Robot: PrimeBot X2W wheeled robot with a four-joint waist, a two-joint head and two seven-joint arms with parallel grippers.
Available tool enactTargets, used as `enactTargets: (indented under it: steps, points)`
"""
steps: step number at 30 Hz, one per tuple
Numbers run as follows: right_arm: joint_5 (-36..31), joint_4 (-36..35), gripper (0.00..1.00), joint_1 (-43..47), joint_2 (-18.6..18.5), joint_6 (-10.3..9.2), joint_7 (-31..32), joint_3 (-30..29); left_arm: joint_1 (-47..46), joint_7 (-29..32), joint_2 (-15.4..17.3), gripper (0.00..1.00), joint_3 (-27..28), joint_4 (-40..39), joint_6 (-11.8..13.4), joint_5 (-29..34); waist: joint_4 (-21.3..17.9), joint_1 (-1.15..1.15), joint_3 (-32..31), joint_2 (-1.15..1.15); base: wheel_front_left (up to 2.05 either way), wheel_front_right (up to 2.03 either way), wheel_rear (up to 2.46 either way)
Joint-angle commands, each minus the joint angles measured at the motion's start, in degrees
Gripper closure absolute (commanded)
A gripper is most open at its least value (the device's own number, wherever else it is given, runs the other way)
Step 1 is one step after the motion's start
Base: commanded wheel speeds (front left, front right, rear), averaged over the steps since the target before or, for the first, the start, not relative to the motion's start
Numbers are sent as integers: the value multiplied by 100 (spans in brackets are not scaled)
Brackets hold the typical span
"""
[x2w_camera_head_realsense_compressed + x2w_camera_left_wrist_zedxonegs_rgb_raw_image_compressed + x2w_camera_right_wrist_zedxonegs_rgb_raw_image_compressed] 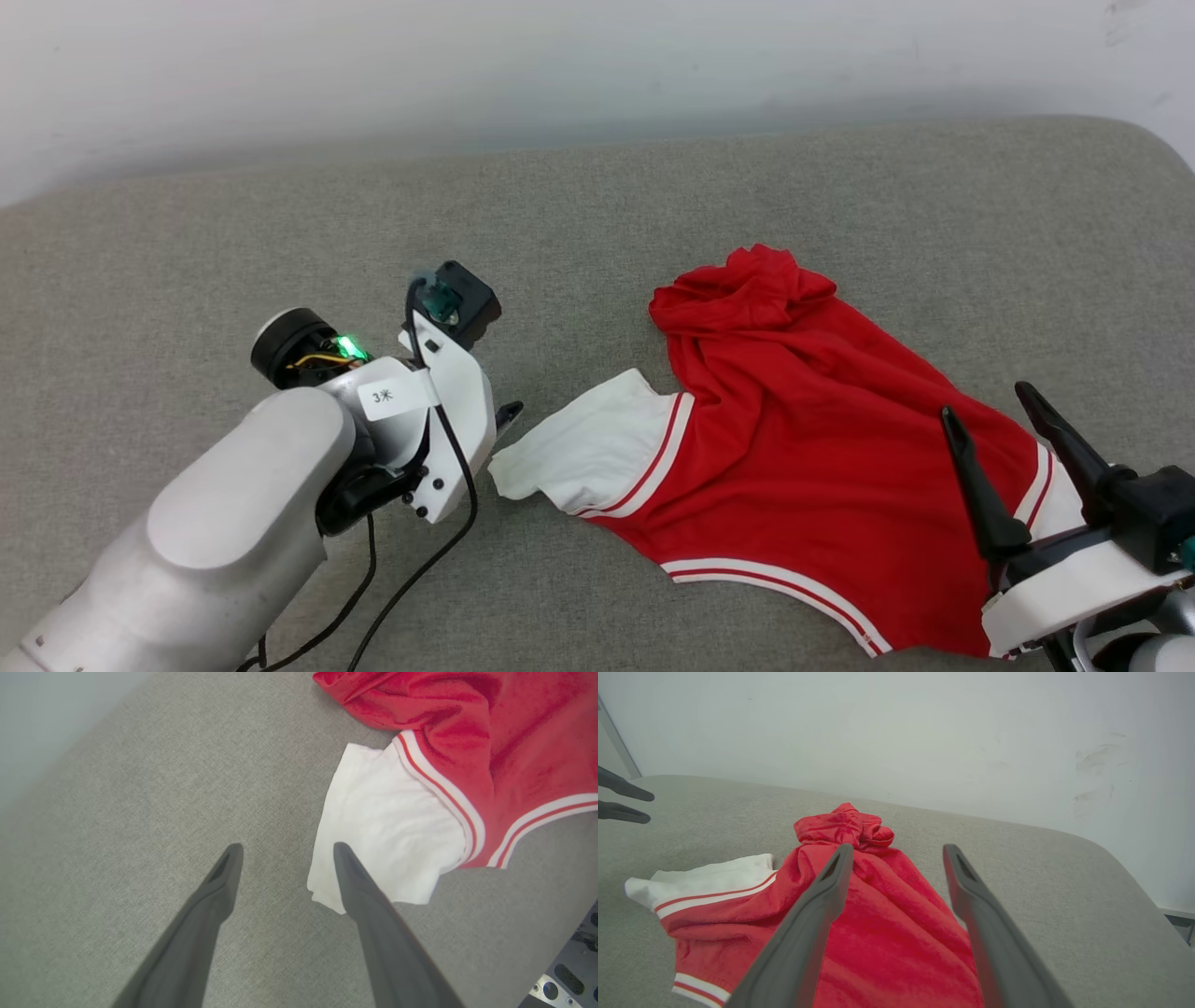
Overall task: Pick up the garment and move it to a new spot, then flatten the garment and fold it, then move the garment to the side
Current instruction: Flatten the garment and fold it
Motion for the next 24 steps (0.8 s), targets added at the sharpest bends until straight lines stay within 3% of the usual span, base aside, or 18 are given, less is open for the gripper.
enactTargets:
  steps: [1, 6, 18, 19, 20, 24]
  points:
    - [-10, 58, 0, -127, 18, -6, -42, 42, -182, 174, 90, 0, -332, 51, 1, -116, -62, 0, 98, 0, 0, 0, 0]
    - [-40, 179, 0, -293, 9, -6, -116, 138, -460, 324, 178, 0, -1071, 307, 0, -395, -159, 0, 263, 0, 0, 0, 0]
    - [-75, 515, 0, -602, 64, -6, -306, 343, -660, 285, 48, 2, -2532, 1123, 0, -774, -289, 0, 527, 0, 0, 0, 0]
    - [-76, 540, 0, -603, 64, -6, -321, 349, -658, 253, 40, 60, -2593, 1157, 0, -790, -291, 0, 529, 0, 0, 0, 0]
    - [-75, 567, 0, -598, 61, -6, -324, 352, -659, 227, 34, 100, -2636, 1178, 0, -800, -290, 0, 529, 0, 0, 0, 0]
    - [-97, 645, 0, -561, 44, -6, -360, 314, -734, -134, 61, 100, -2692, 1183, 0, -861, -231, 0, 447, 0, 0, 0, 0]
